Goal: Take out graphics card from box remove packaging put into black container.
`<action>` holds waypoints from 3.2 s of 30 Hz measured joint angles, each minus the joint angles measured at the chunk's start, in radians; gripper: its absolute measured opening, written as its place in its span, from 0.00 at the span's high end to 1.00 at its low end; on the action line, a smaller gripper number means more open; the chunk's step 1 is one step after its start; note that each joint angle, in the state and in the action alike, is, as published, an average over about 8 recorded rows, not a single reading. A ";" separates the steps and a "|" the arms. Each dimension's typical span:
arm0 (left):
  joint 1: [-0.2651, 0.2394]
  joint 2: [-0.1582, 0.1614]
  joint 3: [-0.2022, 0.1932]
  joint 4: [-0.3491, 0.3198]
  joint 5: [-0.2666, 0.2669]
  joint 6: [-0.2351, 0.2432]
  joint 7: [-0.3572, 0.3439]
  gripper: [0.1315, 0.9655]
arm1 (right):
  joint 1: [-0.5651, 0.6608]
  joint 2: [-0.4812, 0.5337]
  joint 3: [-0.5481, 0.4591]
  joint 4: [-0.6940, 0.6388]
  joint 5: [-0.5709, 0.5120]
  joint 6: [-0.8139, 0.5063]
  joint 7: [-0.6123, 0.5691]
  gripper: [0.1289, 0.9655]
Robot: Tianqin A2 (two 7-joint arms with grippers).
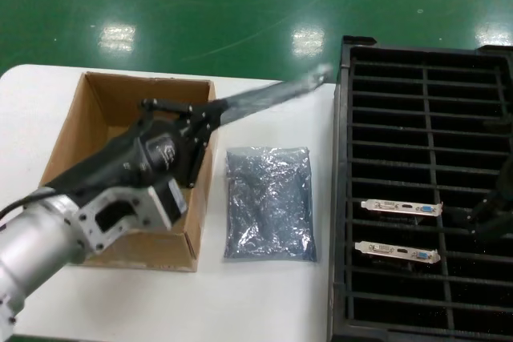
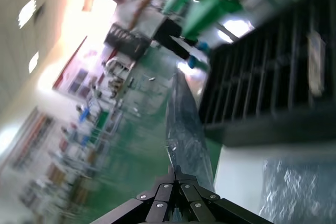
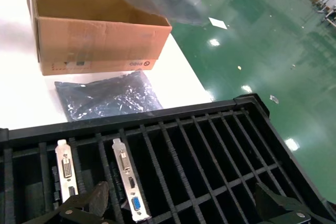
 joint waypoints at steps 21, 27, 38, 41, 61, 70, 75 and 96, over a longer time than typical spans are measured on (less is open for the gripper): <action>-0.209 0.494 -0.183 0.178 0.314 0.569 -0.943 0.99 | 0.000 0.000 0.000 0.000 0.000 0.000 0.000 0.00; -0.253 0.497 -0.148 0.335 0.428 0.472 -1.052 0.99 | 0.000 0.000 0.000 0.000 0.000 0.000 0.000 0.00; -0.340 0.492 -0.125 0.527 0.522 0.391 -1.095 0.95 | 0.000 0.000 0.000 0.000 0.000 0.000 0.000 0.00; -0.349 0.486 -0.127 0.537 0.526 0.383 -1.095 0.90 | 0.000 0.000 0.000 0.000 0.000 0.000 0.000 0.00; -0.287 0.293 -0.075 0.114 0.445 0.092 -0.720 0.56 | 0.000 0.000 0.000 0.000 0.000 0.000 0.000 0.00; -0.214 0.207 -0.027 0.029 0.476 -0.083 -0.507 0.31 | -0.019 -0.014 0.006 -0.001 0.017 0.029 -0.014 0.00; -0.194 0.208 -0.026 0.052 0.406 -0.106 -0.497 0.19 | -0.053 -0.041 0.016 -0.004 0.048 0.082 -0.042 0.00; -0.063 0.205 -0.022 0.148 0.053 -0.257 -0.365 0.01 | -0.236 -0.182 0.073 -0.018 0.212 0.367 -0.189 0.00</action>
